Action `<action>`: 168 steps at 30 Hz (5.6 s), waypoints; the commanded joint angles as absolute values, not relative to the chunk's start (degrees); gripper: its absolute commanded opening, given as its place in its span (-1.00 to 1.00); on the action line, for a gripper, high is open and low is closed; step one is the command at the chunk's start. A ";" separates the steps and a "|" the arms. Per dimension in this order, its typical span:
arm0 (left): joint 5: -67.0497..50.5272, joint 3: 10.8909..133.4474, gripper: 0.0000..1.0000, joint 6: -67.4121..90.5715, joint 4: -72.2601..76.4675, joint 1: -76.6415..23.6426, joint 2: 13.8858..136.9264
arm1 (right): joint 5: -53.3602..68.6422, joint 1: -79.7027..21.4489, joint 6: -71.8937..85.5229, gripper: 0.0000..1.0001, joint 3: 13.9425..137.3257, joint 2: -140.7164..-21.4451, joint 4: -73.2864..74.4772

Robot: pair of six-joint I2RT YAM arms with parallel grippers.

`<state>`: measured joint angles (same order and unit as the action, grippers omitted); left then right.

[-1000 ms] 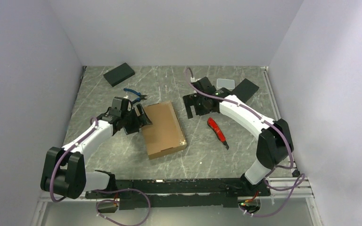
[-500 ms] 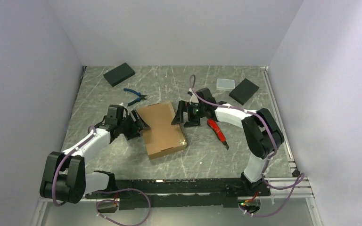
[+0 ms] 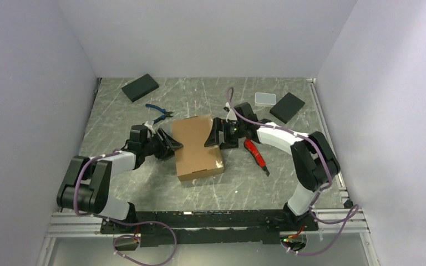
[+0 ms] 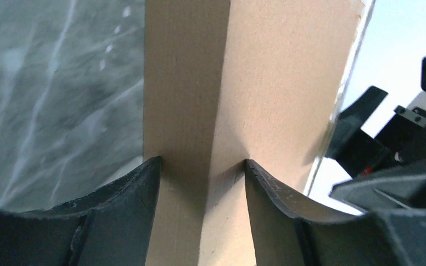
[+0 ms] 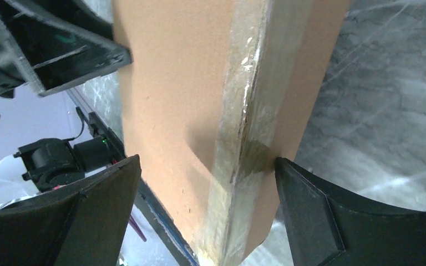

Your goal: Unpack the express box

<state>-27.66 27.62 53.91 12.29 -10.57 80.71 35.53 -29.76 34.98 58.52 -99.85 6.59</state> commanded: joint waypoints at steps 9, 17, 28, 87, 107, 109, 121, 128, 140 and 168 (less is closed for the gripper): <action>-27.69 31.53 0.29 61.64 29.87 -20.67 98.04 | 25.69 -37.56 31.30 0.88 73.07 -86.49 21.99; -25.65 29.38 0.34 58.54 26.01 -20.83 95.25 | 22.11 -41.44 31.37 0.87 75.63 -88.74 21.88; -23.24 30.16 0.40 51.72 12.86 -20.74 85.57 | 19.40 -41.48 27.87 0.90 81.05 -92.11 24.21; -4.38 38.81 0.84 33.02 -24.49 -14.90 45.21 | -11.50 -51.24 13.78 0.33 105.88 -108.29 45.06; -1.31 37.54 0.82 32.54 -27.95 -14.85 38.14 | 40.75 -43.07 -63.63 0.46 86.82 -96.83 46.73; -1.05 37.93 0.82 32.28 -28.20 -14.85 37.95 | 39.51 -43.04 -63.89 0.47 89.47 -98.59 49.14; -0.12 38.54 0.84 30.24 -28.48 -14.85 37.48 | 27.41 -46.55 -57.35 0.99 85.09 -88.41 38.88; -0.12 37.90 0.84 30.76 -27.06 -14.85 37.00 | 28.91 -46.55 -43.63 0.99 78.95 -75.73 20.31; -0.13 38.35 0.82 30.91 -26.76 -14.85 37.48 | -31.89 -26.71 30.70 1.00 73.07 -68.40 17.73; -7.20 39.30 0.71 30.56 -20.92 -14.85 39.60 | 17.75 -13.60 2.27 0.59 65.89 -97.25 35.84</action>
<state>-5.65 37.30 30.98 -24.14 -15.07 39.86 12.64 -11.88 5.67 65.47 -95.59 34.57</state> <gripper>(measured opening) 0.855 0.814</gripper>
